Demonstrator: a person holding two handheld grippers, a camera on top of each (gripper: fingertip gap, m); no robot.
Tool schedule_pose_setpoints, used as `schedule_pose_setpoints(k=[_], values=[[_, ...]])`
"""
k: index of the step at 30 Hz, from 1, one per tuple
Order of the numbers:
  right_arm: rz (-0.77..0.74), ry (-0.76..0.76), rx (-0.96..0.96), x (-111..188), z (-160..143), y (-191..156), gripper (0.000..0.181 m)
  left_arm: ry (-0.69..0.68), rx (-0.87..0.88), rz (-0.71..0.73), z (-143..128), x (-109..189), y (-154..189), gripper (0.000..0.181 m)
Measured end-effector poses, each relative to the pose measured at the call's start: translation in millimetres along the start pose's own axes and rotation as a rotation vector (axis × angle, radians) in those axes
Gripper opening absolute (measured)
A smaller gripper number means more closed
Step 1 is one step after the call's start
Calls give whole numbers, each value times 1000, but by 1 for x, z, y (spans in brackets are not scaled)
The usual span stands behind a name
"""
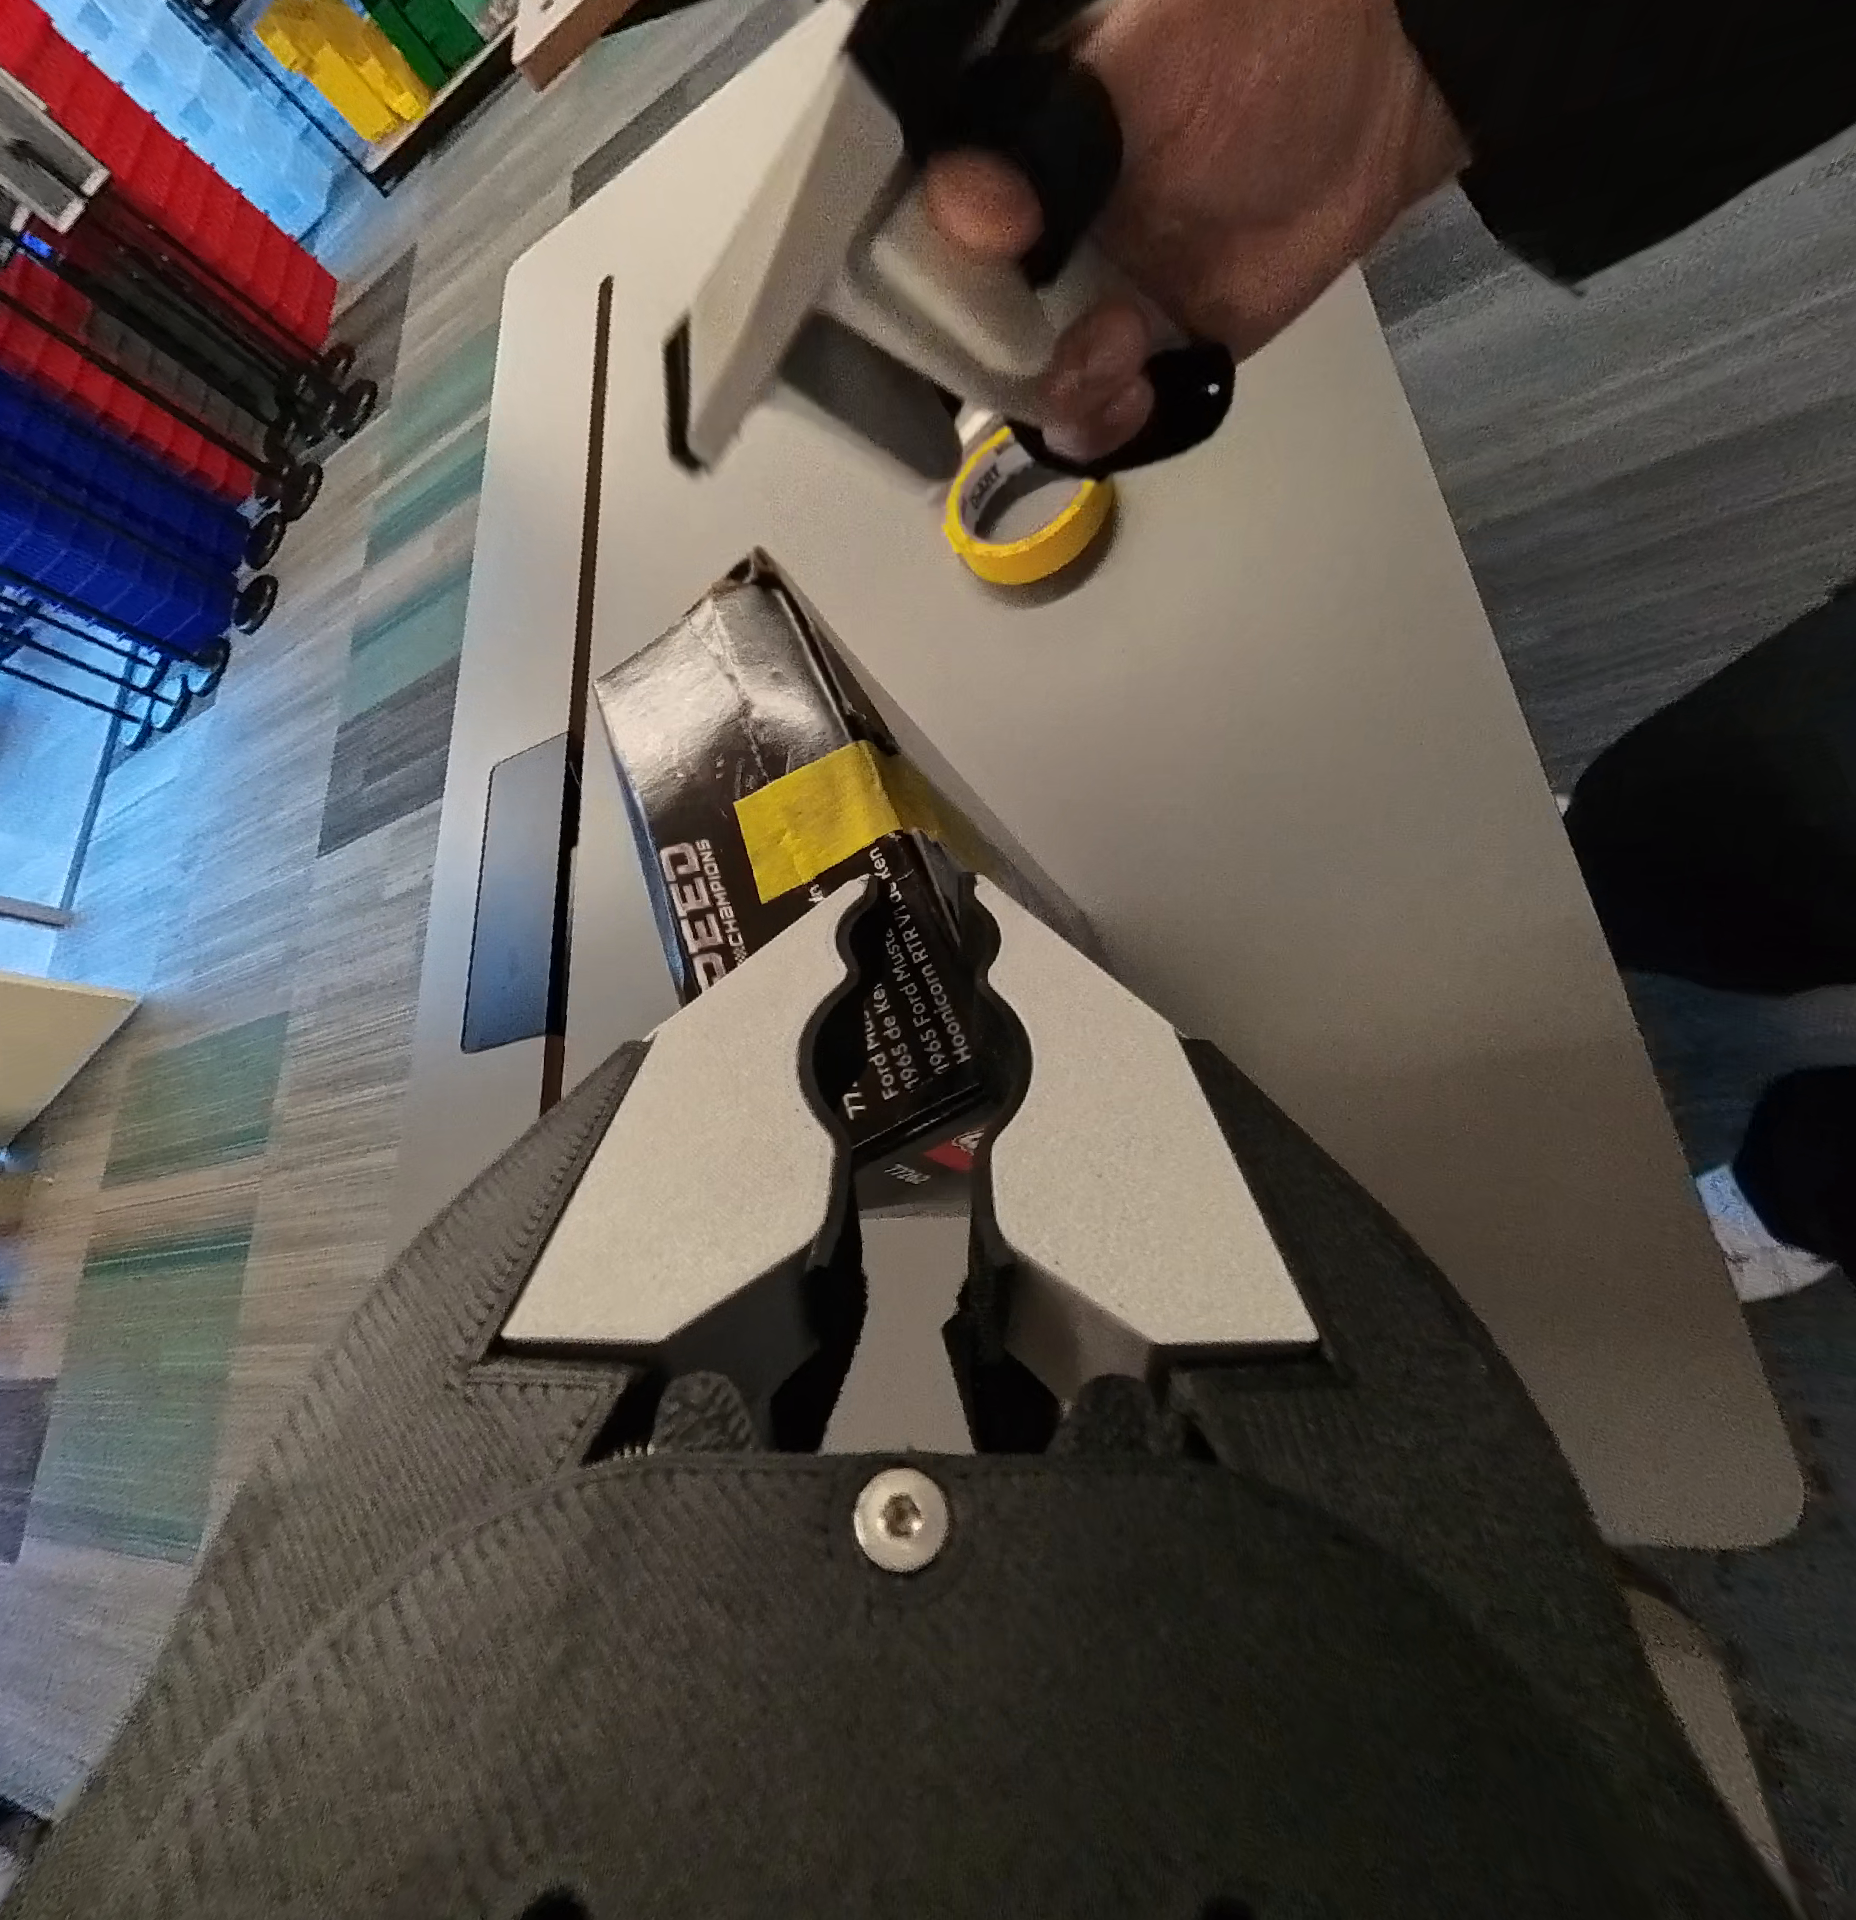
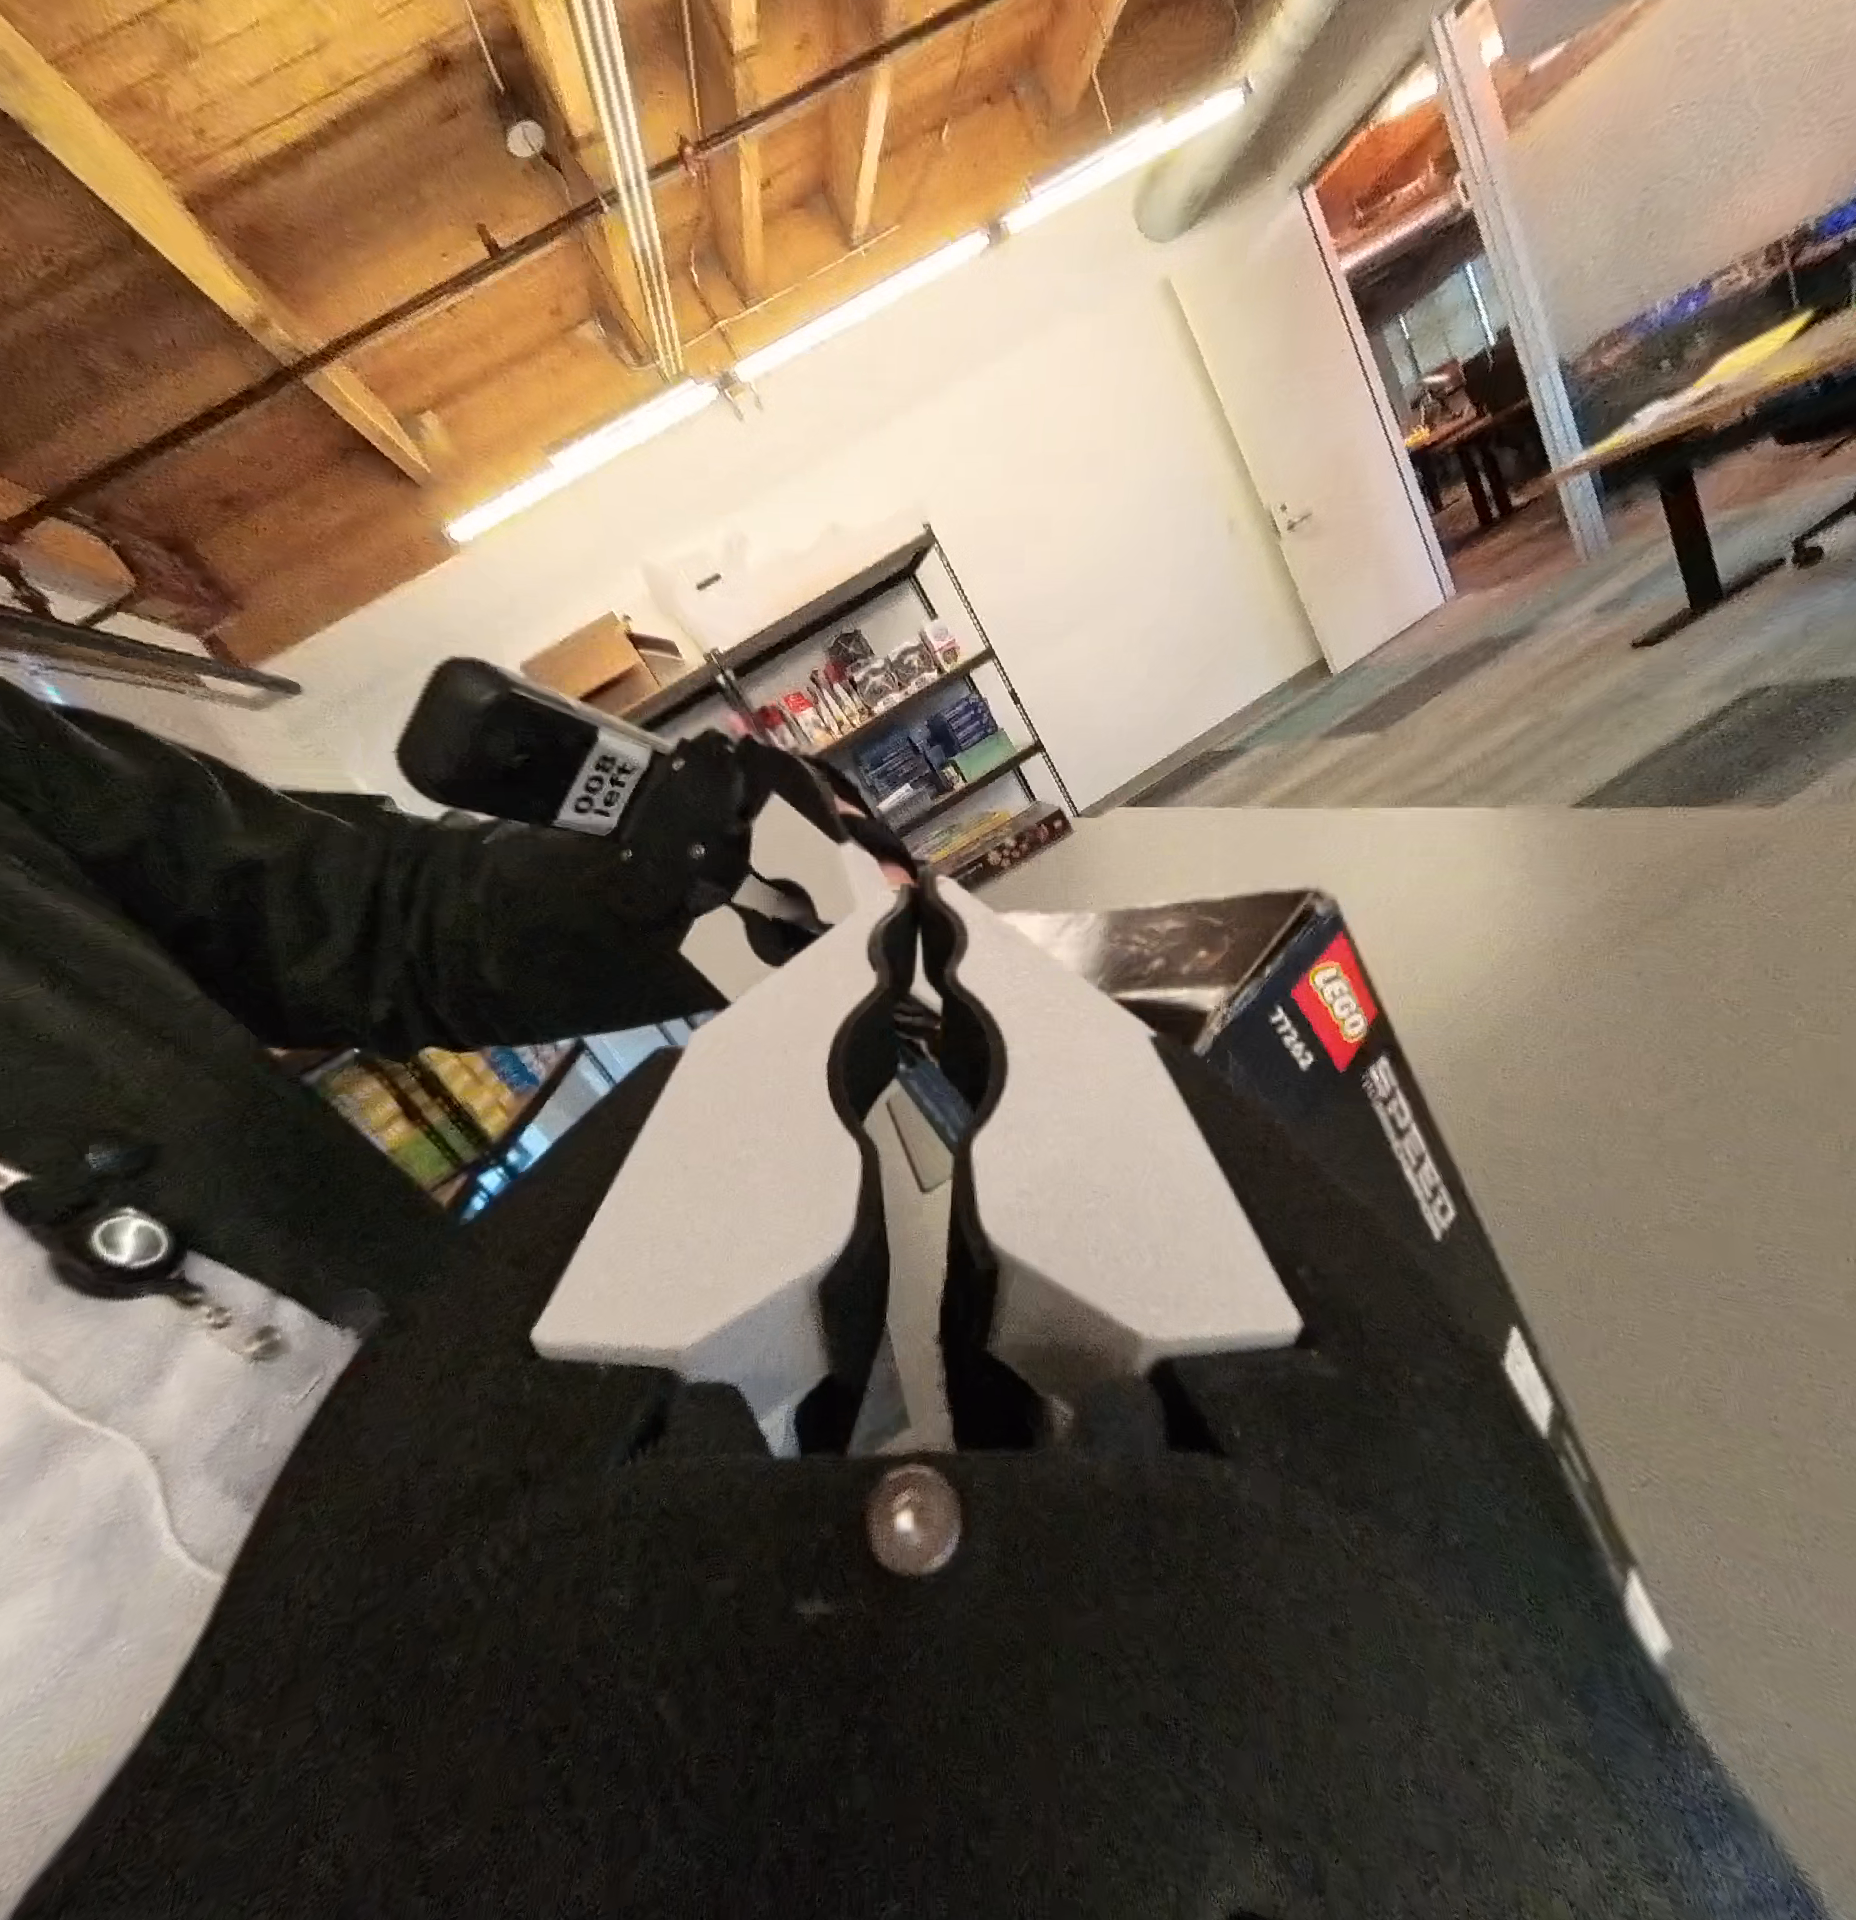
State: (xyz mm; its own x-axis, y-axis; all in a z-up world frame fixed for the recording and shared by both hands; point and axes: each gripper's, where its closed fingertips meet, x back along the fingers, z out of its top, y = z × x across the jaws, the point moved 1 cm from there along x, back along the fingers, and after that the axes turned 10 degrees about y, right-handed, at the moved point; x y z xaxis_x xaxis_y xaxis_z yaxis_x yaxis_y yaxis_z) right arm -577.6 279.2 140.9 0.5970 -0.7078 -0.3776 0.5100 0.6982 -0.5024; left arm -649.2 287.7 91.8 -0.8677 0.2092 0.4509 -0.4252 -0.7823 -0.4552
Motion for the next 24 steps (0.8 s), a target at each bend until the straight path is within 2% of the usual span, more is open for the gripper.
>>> schedule_pose_setpoints(k=[3,5,7,10,12,15,18,21,22,23,24], values=[[26,-67,118,13,16,-6,2,41,71,94,9,1,-4,9],[-29,-130,253,13,28,6,62,129,154,203,23,11,-15,16],[-2,-261,365,7,30,11,86,191,267,279,31,25,-21,17],[89,-519,538,-4,13,26,124,164,369,447,24,48,-27,26],[143,-624,529,-5,-5,47,139,141,452,577,15,63,-26,34],[233,-676,408,-5,-39,75,142,130,660,751,0,78,-10,48],[344,-733,423,0,-85,92,137,197,804,940,-4,90,14,44],[378,-697,400,-5,-116,99,129,141,943,1045,-10,92,57,39],[408,-667,339,-8,-119,93,121,100,987,1054,-11,90,74,36],[457,-646,274,-9,-120,85,88,59,1028,1050,-11,88,92,33],[474,-642,257,-10,-121,83,86,20,1064,1039,-11,86,109,32]])
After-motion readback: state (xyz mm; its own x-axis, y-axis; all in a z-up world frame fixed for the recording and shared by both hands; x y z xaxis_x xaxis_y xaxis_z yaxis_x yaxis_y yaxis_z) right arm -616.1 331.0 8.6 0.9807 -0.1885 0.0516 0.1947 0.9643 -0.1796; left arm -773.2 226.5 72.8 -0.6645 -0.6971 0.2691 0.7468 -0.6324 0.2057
